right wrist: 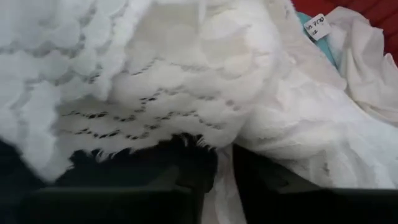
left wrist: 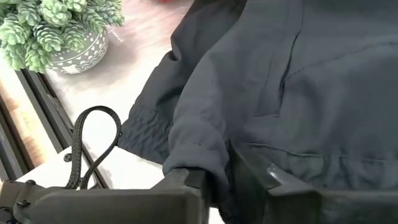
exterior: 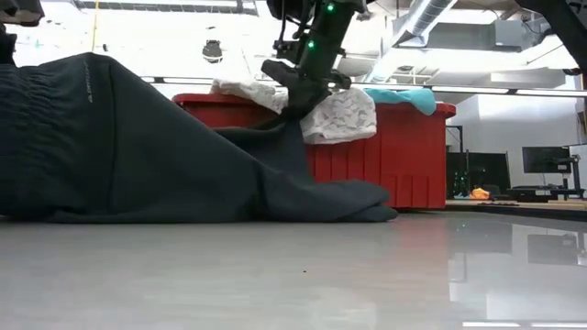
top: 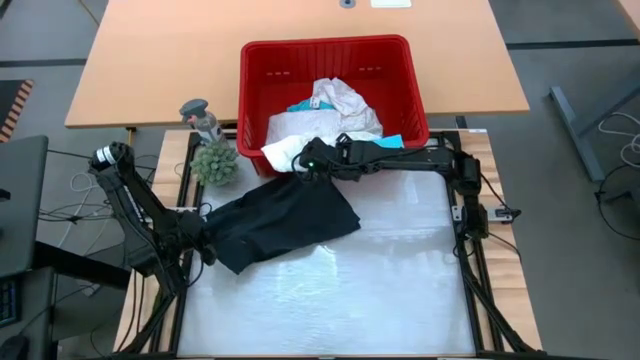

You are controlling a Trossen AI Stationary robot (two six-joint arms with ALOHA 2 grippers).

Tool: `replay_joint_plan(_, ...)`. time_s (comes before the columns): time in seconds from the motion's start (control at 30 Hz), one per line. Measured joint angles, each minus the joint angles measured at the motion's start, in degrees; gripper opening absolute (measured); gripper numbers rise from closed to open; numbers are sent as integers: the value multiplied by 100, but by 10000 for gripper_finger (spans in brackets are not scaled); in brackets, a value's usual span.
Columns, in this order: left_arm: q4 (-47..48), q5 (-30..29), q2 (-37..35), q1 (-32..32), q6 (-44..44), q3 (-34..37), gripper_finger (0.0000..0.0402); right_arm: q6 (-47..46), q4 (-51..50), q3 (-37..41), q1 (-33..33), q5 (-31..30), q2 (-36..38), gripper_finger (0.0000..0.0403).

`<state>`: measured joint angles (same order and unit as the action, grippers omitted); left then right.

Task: Fold Laundry from Bin
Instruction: Fold the black shorts

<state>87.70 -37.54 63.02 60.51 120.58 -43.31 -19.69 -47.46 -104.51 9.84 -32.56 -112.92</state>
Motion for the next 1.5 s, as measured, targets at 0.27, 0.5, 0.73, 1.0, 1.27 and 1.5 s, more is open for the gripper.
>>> replay_joint_plan(0.27, 15, 62, -4, 0, -185, 35, 141, 23, -72, -6, -101, -52, 468, 186)
replay_joint_plan(0.5, -15, 109, -7, -246, -229, 39, 192, 151, -243, -17, -98, -116, 842, 204)
replay_joint_plan(0.73, -131, 175, -4, -516, -403, 47, 194, 213, -210, -17, -119, 206, 962, 205)
replay_joint_plan(1.0, -284, 598, -3, -618, -902, 81, 194, 71, 41, -9, -809, 2299, 849, 197)
replay_joint_plan(1.27, -296, 604, -2, -638, -937, 82, 199, 723, 1468, 98, -1662, 1930, 30, 184)
replay_joint_plan(1.5, -334, 647, -5, -648, -1047, 85, 219, 785, 3152, 70, -1575, 2309, -562, 171)
